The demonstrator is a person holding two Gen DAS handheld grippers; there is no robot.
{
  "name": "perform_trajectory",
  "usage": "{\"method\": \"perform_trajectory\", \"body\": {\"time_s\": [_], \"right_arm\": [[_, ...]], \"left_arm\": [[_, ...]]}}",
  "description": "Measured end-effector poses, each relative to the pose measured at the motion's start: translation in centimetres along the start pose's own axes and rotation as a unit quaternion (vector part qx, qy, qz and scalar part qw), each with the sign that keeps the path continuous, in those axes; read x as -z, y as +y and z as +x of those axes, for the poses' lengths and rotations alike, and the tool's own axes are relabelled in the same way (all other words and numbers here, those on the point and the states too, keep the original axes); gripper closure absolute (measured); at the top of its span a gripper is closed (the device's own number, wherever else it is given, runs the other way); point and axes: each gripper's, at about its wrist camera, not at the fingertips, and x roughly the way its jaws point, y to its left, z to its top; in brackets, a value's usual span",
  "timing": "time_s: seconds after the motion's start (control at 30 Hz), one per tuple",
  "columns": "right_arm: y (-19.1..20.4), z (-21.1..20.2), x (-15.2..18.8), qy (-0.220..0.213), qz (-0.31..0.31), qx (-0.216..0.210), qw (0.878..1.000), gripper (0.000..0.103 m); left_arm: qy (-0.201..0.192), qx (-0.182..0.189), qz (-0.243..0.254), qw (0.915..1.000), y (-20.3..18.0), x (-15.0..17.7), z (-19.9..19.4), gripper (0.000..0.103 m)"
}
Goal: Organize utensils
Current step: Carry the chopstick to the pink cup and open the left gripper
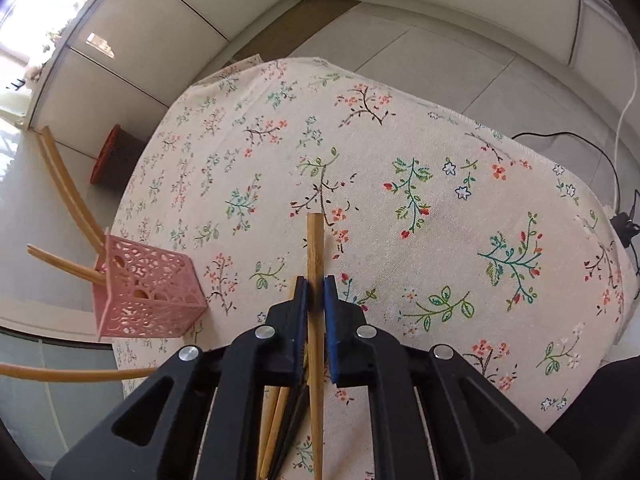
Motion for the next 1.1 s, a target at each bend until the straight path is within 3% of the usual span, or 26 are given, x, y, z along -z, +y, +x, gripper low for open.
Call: {"method": "perform_trajectory", "body": {"time_s": [0.3,0.63,0.87,1.1], "right_arm": [[1.4,-9.8,0.8,-0.060,-0.053,-0.062,0.995,0.094],[6.3,-20.7,-1.0,-0.181,-0.100,-0.134,0.969,0.095],[10.3,-22.6,-2.3,-0.196,-0.124,-0.156,0.960,0.094],[12.9,-21.5,-2.9,-0.199,-0.141,-0.150,0.958,0.094]], "left_arm": [[-0.094,-0.010,-0.045,0.9945,1.2,-2.4,-6.1,0.096],[-0.165,-0.063,-0.100,0.9791,2.9,-4.3,-7.9,0.096],[-0.179,-0.095,-0.138,0.9695,4.8,-5.4,-6.0,0.097],[-0.158,-0.119,-0.152,0.9683,6.3,-5.3,-3.1,0.097]]}}
